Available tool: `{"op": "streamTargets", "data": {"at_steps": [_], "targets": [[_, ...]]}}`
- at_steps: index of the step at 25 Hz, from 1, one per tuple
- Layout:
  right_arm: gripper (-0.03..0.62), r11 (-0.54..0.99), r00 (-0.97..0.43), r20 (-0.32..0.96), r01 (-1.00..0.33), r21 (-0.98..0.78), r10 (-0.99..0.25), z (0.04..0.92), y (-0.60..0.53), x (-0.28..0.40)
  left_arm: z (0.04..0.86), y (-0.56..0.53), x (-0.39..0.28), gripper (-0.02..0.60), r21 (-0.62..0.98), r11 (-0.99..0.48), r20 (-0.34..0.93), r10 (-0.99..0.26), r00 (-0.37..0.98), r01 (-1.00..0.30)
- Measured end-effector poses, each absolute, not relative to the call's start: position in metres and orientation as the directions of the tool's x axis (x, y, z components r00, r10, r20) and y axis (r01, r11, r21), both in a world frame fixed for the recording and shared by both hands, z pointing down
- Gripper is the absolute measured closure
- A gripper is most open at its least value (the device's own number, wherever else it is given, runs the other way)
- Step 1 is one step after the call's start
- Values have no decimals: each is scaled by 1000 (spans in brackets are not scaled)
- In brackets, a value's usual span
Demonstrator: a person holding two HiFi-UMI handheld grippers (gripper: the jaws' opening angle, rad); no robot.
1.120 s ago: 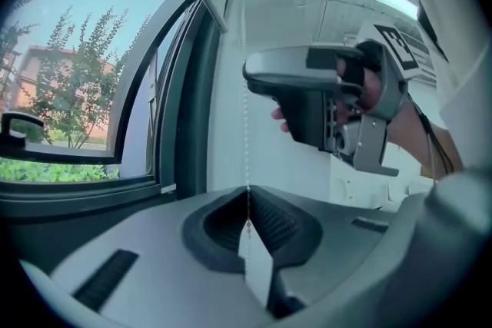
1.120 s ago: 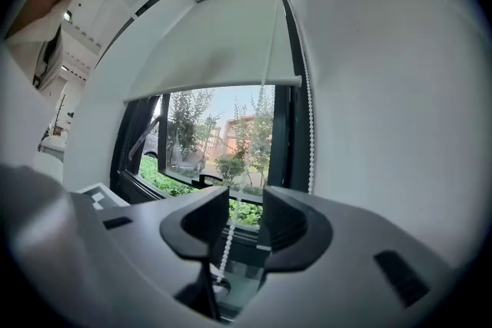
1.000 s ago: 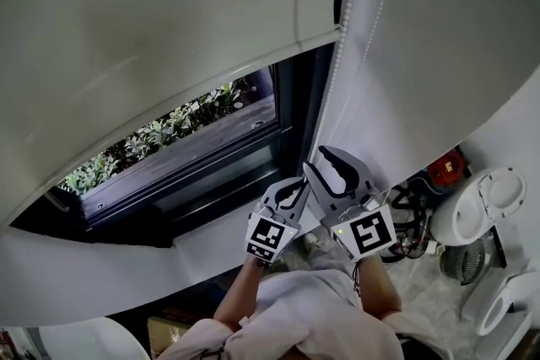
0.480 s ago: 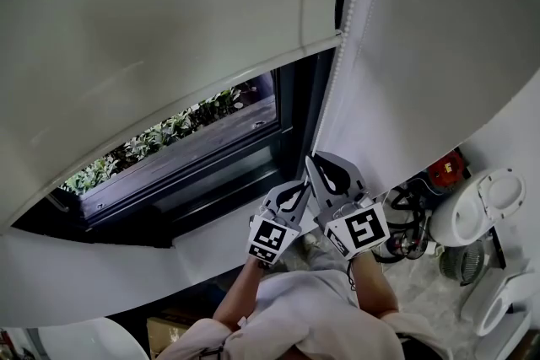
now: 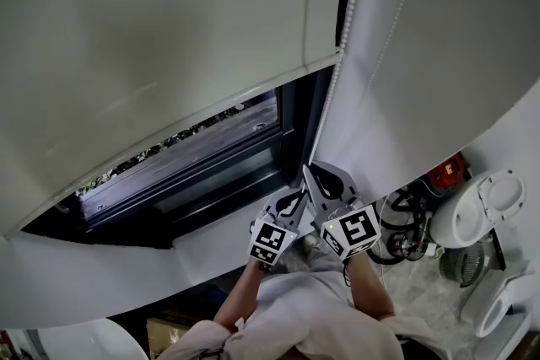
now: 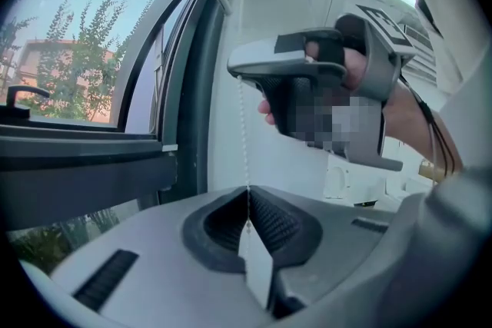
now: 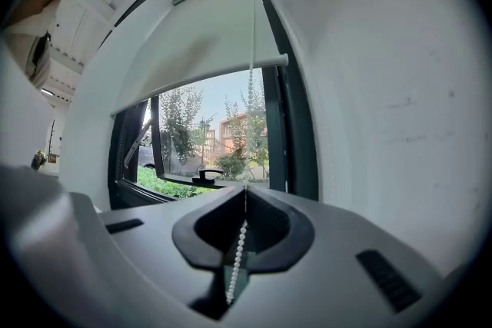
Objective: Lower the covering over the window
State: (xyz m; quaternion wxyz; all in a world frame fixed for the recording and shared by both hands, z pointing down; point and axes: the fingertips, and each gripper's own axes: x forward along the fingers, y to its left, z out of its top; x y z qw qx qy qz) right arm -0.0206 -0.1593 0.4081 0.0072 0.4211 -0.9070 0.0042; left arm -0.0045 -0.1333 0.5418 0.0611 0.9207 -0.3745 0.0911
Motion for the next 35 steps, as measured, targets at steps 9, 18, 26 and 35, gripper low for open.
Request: {"op": "streamTargets", "data": {"at_steps": [9,18,26,35], "targets": [[597,639,-639,69,-769,-26,-766,438,-162,-22,570,-133,-3,563,65,-711,257,-666,701,-700],[597,641,-642,131,-766,-56,-756,468,-162,-25,600,-132,-3,563,92,-707,306,-650,696,-701],[597,639,-640,189,-766,-78,-744,497,-160,-27,628,-128,-4,563,111,-705,352,-632,691,-701],[597,639,-640,284,-761,-111,-714,541,-157,-30,671,-121,-6,563,144,-699,414,-601,684,-701]]}}
